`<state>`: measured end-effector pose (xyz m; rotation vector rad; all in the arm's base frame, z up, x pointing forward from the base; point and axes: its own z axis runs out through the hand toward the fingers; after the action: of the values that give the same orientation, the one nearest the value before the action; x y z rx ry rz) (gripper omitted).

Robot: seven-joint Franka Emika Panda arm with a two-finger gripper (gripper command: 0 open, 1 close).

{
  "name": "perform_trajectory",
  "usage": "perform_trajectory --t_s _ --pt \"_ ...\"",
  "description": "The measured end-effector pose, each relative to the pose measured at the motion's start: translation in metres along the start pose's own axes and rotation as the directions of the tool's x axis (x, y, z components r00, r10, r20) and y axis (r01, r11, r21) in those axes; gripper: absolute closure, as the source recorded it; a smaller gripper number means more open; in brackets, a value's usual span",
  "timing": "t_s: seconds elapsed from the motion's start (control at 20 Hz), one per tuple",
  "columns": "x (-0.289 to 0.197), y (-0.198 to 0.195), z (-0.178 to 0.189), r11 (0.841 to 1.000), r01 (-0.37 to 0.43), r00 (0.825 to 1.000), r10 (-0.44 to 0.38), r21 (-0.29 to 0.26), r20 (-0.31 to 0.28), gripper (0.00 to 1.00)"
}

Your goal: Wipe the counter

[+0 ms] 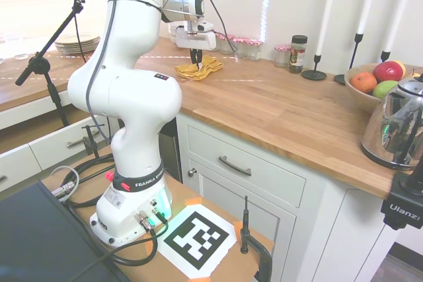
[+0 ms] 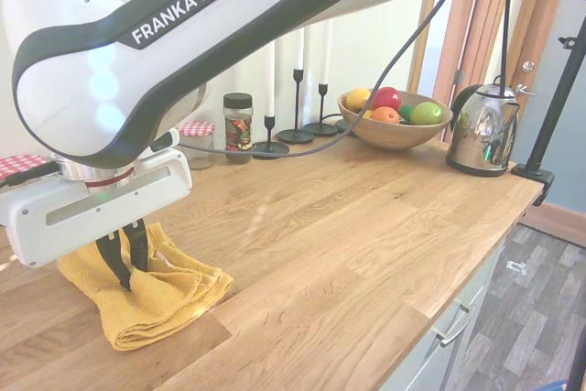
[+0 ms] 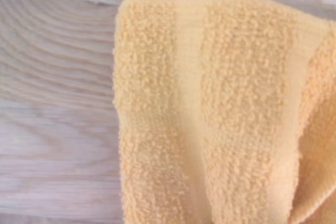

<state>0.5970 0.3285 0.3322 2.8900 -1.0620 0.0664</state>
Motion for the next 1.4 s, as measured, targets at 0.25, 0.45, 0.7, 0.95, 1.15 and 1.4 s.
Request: perform_trajectory --t_s 0.25,0.45,0.7,0.95,1.15,1.4 --pt "0.002 0.003 0.0 1.0 -0.004 1.0 0.004 0.001 -0.002 1.0" --pt "0.019 0.021 0.001 1.0 -0.021 1.0 0.021 -0.006 -0.006 1.0" --pt "0.062 0.067 0.005 0.999 -0.04 0.999 0.04 -0.023 -0.001 1.0" --pt "0.106 0.115 0.009 0.998 -0.054 0.998 0.054 -0.028 0.014 1.0" --pt "0.133 0.149 0.011 0.998 -0.062 0.998 0.063 -0.03 0.021 1.0" --pt "0.165 0.185 0.005 0.997 -0.072 0.997 0.073 -0.026 0.024 1.0"
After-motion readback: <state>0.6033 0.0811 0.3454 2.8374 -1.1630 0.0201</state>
